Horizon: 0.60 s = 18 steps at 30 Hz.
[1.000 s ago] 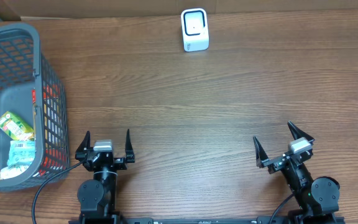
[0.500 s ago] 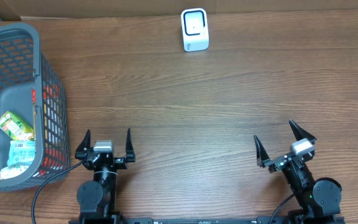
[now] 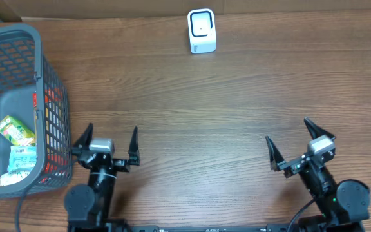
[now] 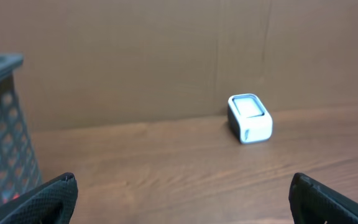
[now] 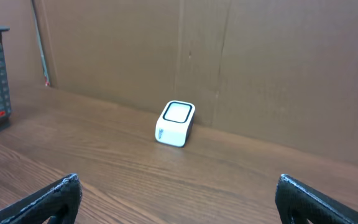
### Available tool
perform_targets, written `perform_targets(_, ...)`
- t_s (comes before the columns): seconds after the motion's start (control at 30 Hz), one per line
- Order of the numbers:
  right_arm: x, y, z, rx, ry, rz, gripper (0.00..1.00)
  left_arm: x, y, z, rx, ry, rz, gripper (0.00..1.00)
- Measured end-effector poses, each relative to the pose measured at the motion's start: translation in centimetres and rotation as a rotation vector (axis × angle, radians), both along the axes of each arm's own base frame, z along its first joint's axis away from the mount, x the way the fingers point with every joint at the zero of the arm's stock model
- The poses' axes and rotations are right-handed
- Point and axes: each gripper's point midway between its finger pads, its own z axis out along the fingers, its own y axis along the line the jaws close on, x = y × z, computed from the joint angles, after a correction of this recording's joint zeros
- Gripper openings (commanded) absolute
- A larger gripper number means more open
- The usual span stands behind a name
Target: Scan the item barcode
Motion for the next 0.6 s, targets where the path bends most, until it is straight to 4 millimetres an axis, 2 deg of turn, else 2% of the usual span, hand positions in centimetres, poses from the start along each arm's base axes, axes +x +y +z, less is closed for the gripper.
perform_targets(0.13, 0.1, 0.1, 2.4, -0.006, 0.04, 0.004, 1.0, 0.8, -0.6, 3.2, -0.003, 0.052, -0.035, 1.0)
perform_targets(0.3, 0.3, 0.6, 4.3, -0.015, 0.108, 0.033, 1.0, 2.1, -1.0, 6.7, -0.008, 0.16, -0.058, 1.0)
perform_targets(0.6, 2.0, 1.7, 5.2, -0.035, 0.307, 0.085, 1.0, 3.5, -1.2, 12.5, 0.006, 0.524, -0.079, 1.0)
